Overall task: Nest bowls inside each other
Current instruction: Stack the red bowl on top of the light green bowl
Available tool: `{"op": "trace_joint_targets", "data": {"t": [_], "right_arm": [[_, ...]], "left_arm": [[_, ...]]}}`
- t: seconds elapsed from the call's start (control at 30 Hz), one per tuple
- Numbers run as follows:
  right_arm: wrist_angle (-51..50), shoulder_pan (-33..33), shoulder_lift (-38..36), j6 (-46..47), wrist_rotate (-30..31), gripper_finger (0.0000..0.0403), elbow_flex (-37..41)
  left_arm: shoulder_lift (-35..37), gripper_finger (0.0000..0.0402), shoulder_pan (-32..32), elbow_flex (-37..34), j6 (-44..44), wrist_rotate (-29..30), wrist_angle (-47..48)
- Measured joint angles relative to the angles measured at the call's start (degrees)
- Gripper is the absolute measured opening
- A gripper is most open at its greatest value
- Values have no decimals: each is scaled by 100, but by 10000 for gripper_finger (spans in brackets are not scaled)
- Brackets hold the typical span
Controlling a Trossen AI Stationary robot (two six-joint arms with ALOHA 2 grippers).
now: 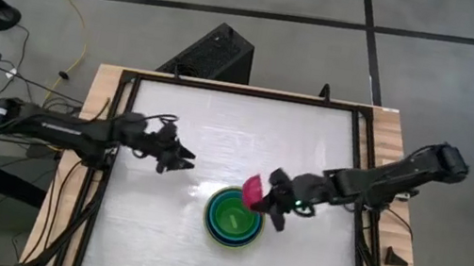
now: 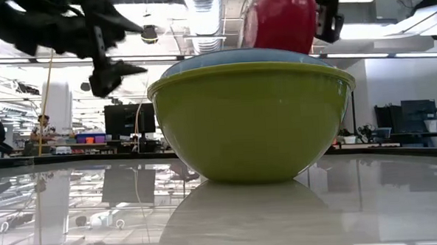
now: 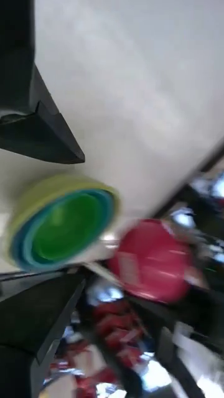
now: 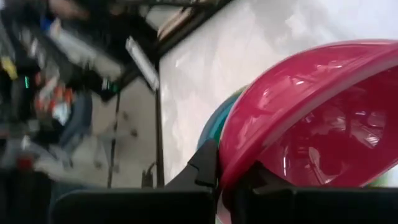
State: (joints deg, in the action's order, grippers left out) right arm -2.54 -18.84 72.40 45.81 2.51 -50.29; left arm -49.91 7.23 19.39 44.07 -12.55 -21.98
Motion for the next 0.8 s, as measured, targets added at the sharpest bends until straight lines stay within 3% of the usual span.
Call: {"op": "trace_joint_targets", "data": {"t": [0.17, 0.37, 0.6, 0.8], "right_arm": [[-1072, -36, 941, -411, -538, 35, -994], [-2475, -15, 1959, -1129, -699, 35, -2242], [-3168, 53, 2987, -1529, -1127, 35, -3376], [-4684, -77, 3880, -1676, -1056, 35, -4293]], "left_arm": [[911, 293, -599, -170, -284, 1207, -50], [1511, 293, -1168, -170, -471, 2134, 128], [1632, 293, -1627, -172, -403, 2621, 510], [1617, 293, -1894, -172, -395, 2967, 520]]}}
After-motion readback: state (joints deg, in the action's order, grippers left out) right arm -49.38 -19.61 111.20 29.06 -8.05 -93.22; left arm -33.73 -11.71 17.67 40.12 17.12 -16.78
